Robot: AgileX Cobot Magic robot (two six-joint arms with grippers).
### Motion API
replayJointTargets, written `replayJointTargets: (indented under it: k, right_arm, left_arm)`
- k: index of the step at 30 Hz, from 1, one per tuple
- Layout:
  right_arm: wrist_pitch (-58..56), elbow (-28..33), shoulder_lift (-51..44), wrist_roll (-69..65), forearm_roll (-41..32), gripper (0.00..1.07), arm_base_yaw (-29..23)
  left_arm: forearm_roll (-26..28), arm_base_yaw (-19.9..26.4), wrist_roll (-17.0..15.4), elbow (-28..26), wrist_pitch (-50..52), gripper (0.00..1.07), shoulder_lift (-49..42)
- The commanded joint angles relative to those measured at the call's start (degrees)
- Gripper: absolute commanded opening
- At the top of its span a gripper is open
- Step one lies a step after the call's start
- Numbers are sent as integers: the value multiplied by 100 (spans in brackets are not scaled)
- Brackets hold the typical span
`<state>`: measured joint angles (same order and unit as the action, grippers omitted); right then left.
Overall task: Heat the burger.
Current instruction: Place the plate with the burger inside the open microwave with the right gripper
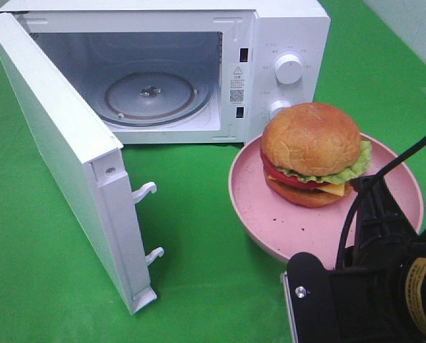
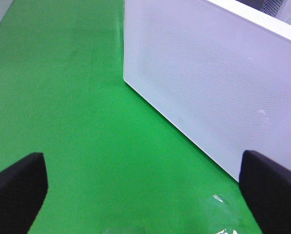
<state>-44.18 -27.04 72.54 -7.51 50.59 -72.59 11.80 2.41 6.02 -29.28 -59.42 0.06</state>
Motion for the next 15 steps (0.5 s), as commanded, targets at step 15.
replayJointTargets:
  k: [15]
  right_arm:
    - [865, 0, -57, 751, 613, 0, 401]
  left_arm:
    - [17, -40, -6, 0, 40, 100, -11]
